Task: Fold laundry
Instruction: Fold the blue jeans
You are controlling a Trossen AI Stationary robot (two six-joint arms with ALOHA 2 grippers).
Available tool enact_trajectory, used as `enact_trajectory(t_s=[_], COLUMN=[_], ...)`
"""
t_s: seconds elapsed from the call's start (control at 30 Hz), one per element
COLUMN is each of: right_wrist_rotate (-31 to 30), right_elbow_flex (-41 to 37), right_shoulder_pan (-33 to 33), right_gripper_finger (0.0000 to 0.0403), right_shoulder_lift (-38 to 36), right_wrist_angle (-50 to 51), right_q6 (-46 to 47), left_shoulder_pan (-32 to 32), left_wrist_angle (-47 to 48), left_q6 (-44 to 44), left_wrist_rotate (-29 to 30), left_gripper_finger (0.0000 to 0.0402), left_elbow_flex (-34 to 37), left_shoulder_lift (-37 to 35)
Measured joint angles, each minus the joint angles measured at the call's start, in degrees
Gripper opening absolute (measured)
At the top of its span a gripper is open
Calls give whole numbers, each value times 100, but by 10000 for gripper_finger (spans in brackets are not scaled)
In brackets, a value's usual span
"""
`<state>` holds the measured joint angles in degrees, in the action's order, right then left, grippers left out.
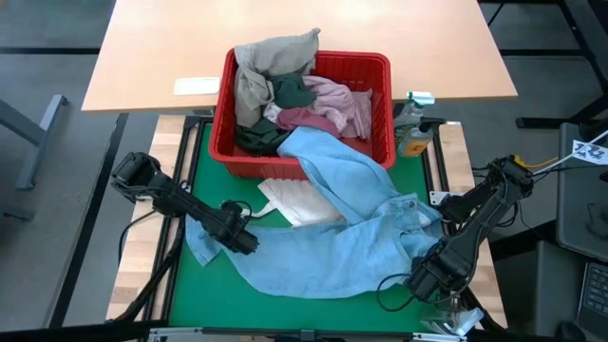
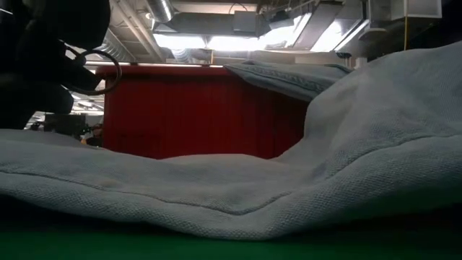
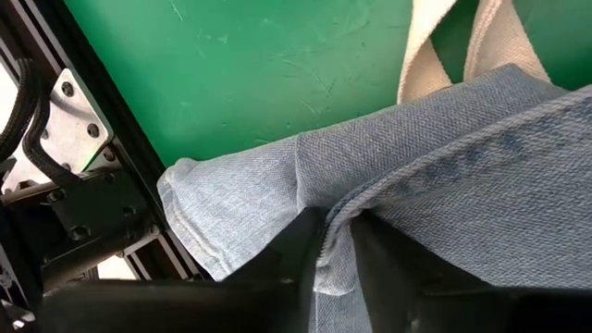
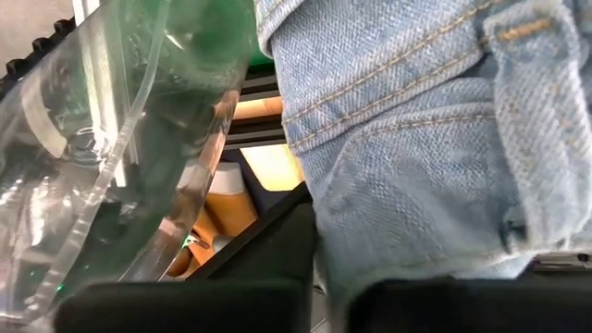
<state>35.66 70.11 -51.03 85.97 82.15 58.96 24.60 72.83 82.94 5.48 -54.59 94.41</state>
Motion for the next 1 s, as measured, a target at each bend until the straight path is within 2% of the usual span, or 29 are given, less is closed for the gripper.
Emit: enact_trajectory(t_s=[0.17, 0.3, 0.53, 0.7, 0.87, 1.0], right_wrist_rotate=[-11, -116, -158, -160, -160, -162], right_elbow_flex=[0, 0, 0, 0, 0, 0], right_shoulder_pan=[0, 0, 0, 4, 4, 4], right_gripper_finger=[98, 134, 147, 147, 147, 147], right_shoulder_lift=[0, 0, -24, -35, -35, -36], right_wrist_angle=[109, 343, 591, 601, 603, 602], right_q6=[-1, -159, -393, -393, -391, -391], left_shoulder_pan=[2, 2, 17, 20, 20, -9], left_wrist_angle=[-7, 41, 1031, 1142, 211, -1467], left_q6=[5, -84, -101, -133, -622, -1560], left_wrist_rotate=[-2, -63, -206, 171, 1164, 1923], left_gripper_finger=[108, 118, 119, 119, 119, 119], left_elbow_flex=[0, -14, -638, -1339, -1965, -2076], left_shoulder_lift=[0, 0, 0, 0, -4, -7])
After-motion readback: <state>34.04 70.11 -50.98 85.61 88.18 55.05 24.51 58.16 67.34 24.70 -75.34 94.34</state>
